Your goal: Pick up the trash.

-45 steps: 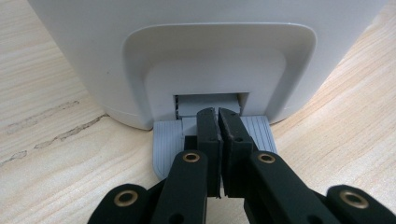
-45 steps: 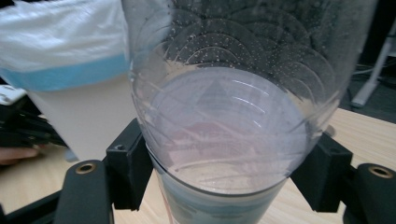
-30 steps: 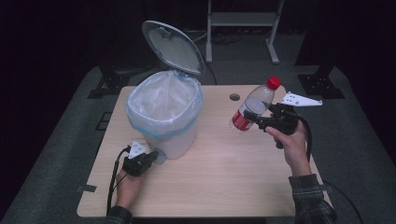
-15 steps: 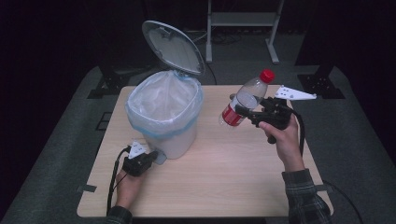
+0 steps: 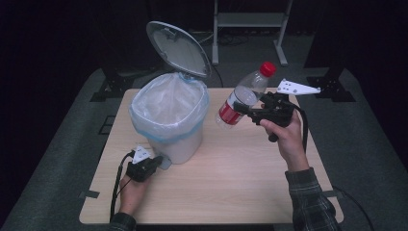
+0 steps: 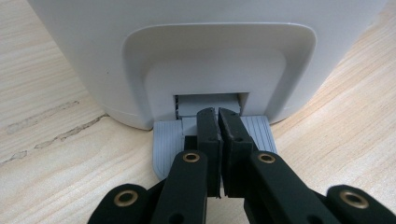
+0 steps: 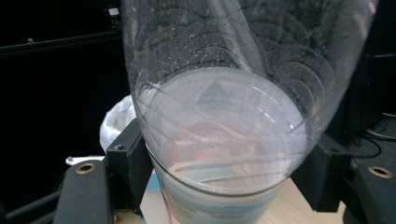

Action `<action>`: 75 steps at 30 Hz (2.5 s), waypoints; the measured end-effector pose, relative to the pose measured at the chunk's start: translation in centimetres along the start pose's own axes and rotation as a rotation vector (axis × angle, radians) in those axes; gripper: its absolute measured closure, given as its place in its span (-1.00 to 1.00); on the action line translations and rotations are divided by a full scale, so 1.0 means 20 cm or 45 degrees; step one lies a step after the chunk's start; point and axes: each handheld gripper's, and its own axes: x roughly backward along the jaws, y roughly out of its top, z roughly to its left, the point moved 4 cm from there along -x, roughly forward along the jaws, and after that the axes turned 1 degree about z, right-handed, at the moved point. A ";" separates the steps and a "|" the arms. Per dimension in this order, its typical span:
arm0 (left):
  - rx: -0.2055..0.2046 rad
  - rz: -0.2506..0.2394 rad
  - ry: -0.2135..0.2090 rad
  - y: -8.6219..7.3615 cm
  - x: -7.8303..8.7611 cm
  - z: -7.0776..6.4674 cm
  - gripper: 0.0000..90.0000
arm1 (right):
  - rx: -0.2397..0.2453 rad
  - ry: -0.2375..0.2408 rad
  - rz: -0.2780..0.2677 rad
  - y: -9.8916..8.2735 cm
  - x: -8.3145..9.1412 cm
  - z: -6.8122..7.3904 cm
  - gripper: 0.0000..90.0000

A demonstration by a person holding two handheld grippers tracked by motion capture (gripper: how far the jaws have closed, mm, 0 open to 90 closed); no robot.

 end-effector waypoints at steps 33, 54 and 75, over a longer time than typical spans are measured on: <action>-0.004 0.003 0.001 0.00 0.00 0.00 0.96 | 0.118 0.134 -0.026 0.30 -0.30 0.21 -0.37; -0.007 0.002 0.001 0.00 0.00 0.00 0.96 | 0.120 0.190 -0.038 0.37 -0.54 0.30 -0.37; -0.004 0.005 -0.001 0.00 0.00 0.00 0.96 | 0.098 0.194 0.036 0.24 -0.70 0.31 -0.38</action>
